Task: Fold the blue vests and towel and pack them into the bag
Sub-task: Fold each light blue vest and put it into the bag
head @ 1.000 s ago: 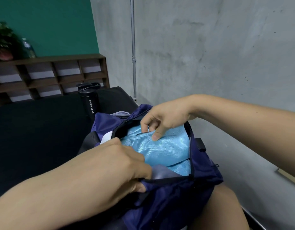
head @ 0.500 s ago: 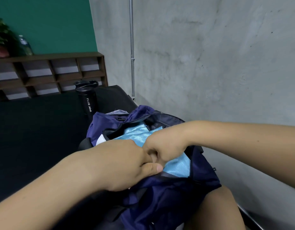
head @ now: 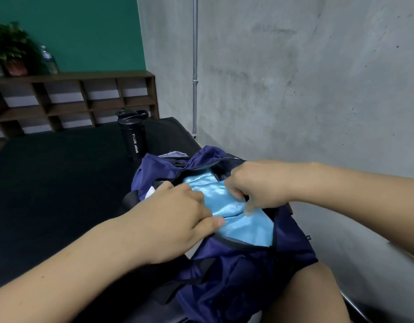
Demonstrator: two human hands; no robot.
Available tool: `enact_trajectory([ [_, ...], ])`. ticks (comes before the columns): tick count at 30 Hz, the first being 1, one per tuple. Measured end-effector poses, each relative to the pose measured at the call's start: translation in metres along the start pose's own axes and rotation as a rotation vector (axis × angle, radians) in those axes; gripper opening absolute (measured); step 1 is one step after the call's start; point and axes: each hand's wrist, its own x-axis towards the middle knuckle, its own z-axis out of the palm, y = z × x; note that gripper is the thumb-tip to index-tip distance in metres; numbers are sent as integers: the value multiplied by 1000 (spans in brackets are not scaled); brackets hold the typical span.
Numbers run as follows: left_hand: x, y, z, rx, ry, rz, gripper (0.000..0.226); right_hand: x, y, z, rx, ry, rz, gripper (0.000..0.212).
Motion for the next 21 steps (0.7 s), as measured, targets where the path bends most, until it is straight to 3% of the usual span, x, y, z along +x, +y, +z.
enact_trajectory([
  [5, -45, -38, -7, -207, 403, -24, 39, 12, -23, -41, 108, 226, -62, 25],
  [8, -77, -66, -3, -295, 522, -134, 25, 30, -59, -61, 185, 387, -127, 19],
  [13, -140, -109, 17, -351, 494, -373, 15, 66, -146, -84, 336, 542, -278, 12],
  [17, -193, -142, 43, -353, 424, -538, 13, 91, -222, -80, 522, 485, -345, 11],
  [21, -249, -173, 72, -336, 388, -677, 10, 129, -289, -55, 616, 429, -298, 14],
])
